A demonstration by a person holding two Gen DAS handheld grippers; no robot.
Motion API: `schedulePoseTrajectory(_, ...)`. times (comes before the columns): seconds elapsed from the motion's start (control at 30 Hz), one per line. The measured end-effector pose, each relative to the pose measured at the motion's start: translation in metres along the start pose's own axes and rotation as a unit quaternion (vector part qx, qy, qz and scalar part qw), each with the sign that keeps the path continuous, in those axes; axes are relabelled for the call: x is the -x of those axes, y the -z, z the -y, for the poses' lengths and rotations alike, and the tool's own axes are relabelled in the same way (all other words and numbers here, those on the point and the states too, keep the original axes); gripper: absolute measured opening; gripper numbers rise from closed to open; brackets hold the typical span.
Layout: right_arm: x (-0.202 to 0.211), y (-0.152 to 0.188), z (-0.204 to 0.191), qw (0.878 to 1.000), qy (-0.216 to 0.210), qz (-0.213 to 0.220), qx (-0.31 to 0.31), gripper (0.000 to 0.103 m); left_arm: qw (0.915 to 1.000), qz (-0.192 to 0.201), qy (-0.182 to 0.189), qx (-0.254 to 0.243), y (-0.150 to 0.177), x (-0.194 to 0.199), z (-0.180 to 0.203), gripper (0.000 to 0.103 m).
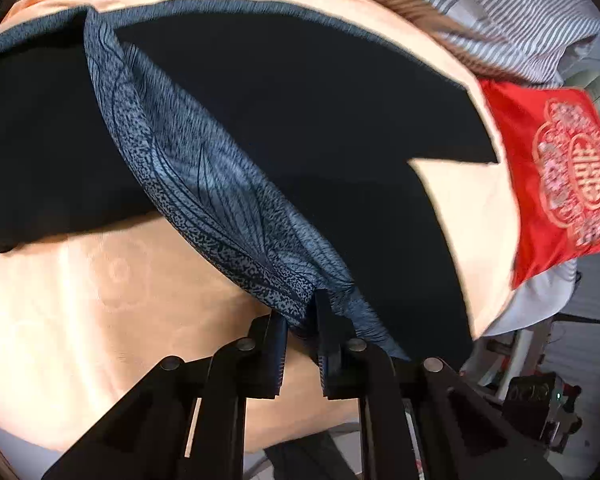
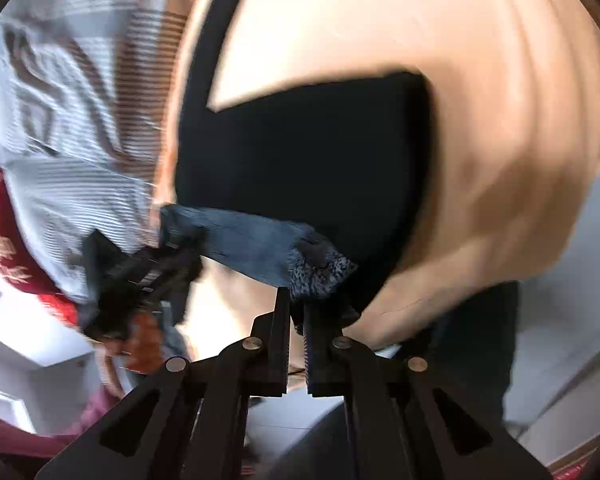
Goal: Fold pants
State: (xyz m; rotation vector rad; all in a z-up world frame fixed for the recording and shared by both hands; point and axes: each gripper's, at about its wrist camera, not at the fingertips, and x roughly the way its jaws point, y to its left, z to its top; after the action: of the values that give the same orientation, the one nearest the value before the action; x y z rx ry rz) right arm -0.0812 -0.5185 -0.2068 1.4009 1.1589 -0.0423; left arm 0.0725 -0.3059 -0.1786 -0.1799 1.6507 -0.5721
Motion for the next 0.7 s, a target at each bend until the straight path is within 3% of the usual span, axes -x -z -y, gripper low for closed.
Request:
schedulePoseTrajectory(0.23, 0.034, -0.047, -0.059, 0.997, -0.045, 0.020, 0.055, 0.004, 0.9996, 0.020, 0.018, -0.007, -0.022, 0.020, 0.012, 0.014)
schedulePoseTrajectory(0.33, 0.038, -0.068, -0.077, 0.996, -0.030, 0.019, 0.085, 0.004, 0.9999, 0.008, 0.009, -0.006, -0.022, 0.013, 0.008, 0.014)
schedulePoseTrajectory(0.53, 0.014, -0.075, -0.058, 0.994, 0.016, -0.074, 0.084, 0.009, 0.9996, -0.021, -0.005, 0.018, -0.014, -0.004, -0.002, 0.014)
schedulePoseTrajectory(0.6, 0.004, -0.074, -0.053, 0.992, 0.019, -0.093, 0.079, 0.023, 0.9995, -0.022, -0.006, 0.022, -0.013, -0.006, -0.002, 0.014)
schedulePoseTrajectory(0.67, -0.003, -0.072, -0.050, 0.991, 0.025, -0.101, 0.082, 0.051, 0.9994, -0.025, -0.008, 0.024, -0.013, -0.007, -0.002, 0.014)
schedulePoseTrajectory(0.7, -0.008, -0.073, -0.051, 0.991, 0.028, -0.104, 0.083, 0.051, 0.9993, -0.028, -0.011, 0.024, -0.013, -0.008, -0.001, 0.014)
